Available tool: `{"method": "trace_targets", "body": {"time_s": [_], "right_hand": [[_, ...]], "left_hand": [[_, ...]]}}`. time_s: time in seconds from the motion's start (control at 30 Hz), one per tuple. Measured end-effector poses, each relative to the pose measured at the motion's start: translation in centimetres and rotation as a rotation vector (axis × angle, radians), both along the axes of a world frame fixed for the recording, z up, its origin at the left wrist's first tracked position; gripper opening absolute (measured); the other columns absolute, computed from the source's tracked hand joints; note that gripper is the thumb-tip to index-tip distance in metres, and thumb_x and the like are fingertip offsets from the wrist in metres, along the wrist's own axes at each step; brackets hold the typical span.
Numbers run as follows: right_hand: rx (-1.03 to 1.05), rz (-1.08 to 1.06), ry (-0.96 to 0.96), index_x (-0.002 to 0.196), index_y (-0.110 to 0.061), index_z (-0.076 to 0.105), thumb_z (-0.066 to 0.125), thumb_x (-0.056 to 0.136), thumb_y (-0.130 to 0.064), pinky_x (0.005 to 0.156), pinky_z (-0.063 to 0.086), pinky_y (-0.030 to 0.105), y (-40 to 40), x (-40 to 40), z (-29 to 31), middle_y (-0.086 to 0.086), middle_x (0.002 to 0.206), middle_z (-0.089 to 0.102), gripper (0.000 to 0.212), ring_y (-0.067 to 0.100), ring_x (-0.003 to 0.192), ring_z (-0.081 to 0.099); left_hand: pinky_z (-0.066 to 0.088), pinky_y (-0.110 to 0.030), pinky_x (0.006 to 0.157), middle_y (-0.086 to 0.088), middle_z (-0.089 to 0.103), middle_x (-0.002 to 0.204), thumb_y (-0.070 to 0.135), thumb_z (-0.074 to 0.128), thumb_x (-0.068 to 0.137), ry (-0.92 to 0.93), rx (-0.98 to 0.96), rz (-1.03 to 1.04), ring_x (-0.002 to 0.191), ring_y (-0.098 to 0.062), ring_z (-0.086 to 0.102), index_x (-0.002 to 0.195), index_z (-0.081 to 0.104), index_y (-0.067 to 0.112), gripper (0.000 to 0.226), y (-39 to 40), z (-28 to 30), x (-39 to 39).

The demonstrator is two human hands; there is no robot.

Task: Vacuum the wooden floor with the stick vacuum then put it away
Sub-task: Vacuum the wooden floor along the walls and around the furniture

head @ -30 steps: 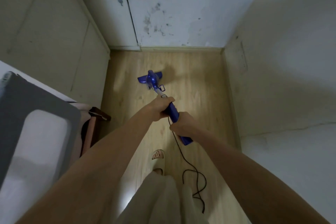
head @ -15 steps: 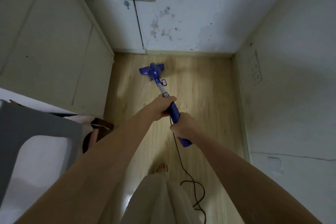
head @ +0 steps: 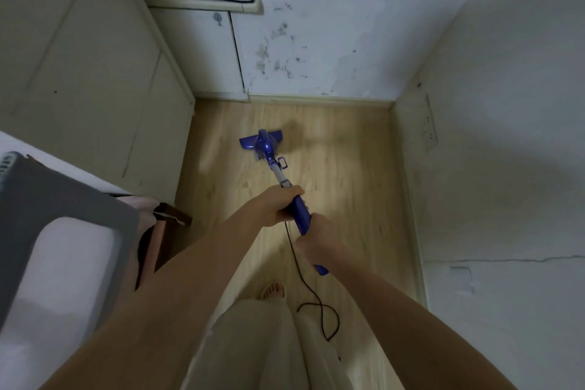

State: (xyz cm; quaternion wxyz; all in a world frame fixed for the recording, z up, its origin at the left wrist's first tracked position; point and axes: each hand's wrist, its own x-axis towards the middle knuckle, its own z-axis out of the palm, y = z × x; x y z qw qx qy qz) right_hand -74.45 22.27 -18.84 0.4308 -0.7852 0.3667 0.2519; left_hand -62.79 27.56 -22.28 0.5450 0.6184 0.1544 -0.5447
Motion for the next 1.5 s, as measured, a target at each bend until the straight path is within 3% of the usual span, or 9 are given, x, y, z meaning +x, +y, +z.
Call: {"method": "trace_targets", "body": {"time_s": [0.3,0.47,0.73,0.87,1.1,1.2,1.5], "right_hand": [[-0.182,0.243,-0.025,0.126,-0.008,0.045,0.054,0.09,-0.008,0.056,0.041,0.023,4.2,-11.8,3.4,0.005,0.101,0.051,0.036,0.017,0.078,0.051],[-0.169,0.238,-0.002,0.125,-0.008,0.047,0.057,0.088,-0.009,0.062,0.041,0.023,6.3,-16.6,3.5,0.002,0.097,0.048,0.038,0.015,0.078,0.051],[-0.131,0.166,0.013,0.125,-0.008,0.047,0.058,0.088,-0.009,0.052,0.036,0.018,6.8,-18.7,3.1,0.001,0.093,0.049,0.039,0.009,0.065,0.048],[-0.06,0.065,0.032,0.12,-0.007,0.048,0.057,0.088,-0.008,0.044,0.035,0.016,6.2,-17.1,2.5,-0.003,0.076,0.045,0.034,0.007,0.056,0.047],[0.036,-0.083,0.077,0.119,-0.012,0.044,0.054,0.091,-0.006,0.043,0.044,0.024,4.1,-8.0,1.3,0.003,0.077,0.052,0.031,0.014,0.053,0.052],[0.034,-0.118,0.084,0.118,-0.012,0.046,0.054,0.09,-0.007,0.039,0.041,0.022,3.8,-2.5,0.8,0.003,0.075,0.054,0.03,0.013,0.05,0.052],[0.071,-0.199,0.028,0.123,-0.011,0.044,0.054,0.09,-0.005,0.044,0.042,0.024,3.3,10.5,-0.8,0.002,0.077,0.05,0.035,0.014,0.053,0.05]], "left_hand": [[0.05,-0.032,0.063,-0.013,0.053,0.083,0.008,0.052,0.095,0.068,-0.037,0.095,0.07,-0.022,0.056,0.11,0.044,0.001,0.018,5.5,1.1,-11.9],[0.05,-0.032,0.065,-0.014,0.054,0.084,0.008,0.052,0.095,0.07,-0.034,0.078,0.072,-0.023,0.056,0.109,0.043,0.001,0.019,7.6,1.5,-16.8],[0.05,-0.036,0.085,-0.013,0.055,0.084,0.009,0.055,0.095,0.05,-0.014,0.035,0.074,-0.022,0.057,0.099,0.049,0.003,0.01,7.5,1.5,-18.8],[0.051,-0.037,0.086,-0.014,0.057,0.087,0.009,0.058,0.094,0.042,-0.001,-0.02,0.077,-0.024,0.059,0.092,0.05,0.004,0.01,6.5,1.2,-16.7],[0.05,-0.038,0.084,-0.013,0.055,0.088,0.011,0.059,0.094,0.004,0.007,-0.091,0.077,-0.024,0.057,0.099,0.048,0.004,0.013,3.4,0.4,-7.8],[0.051,-0.04,0.089,-0.013,0.055,0.088,0.012,0.059,0.094,-0.004,0.02,-0.122,0.078,-0.024,0.057,0.09,0.05,0.006,0.011,3.0,-0.5,-2.0],[0.049,-0.045,0.099,-0.011,0.056,0.086,0.015,0.058,0.095,-0.057,0.04,-0.192,0.089,-0.027,0.057,0.089,0.05,0.008,0.011,1.5,-1.8,11.3]]}}
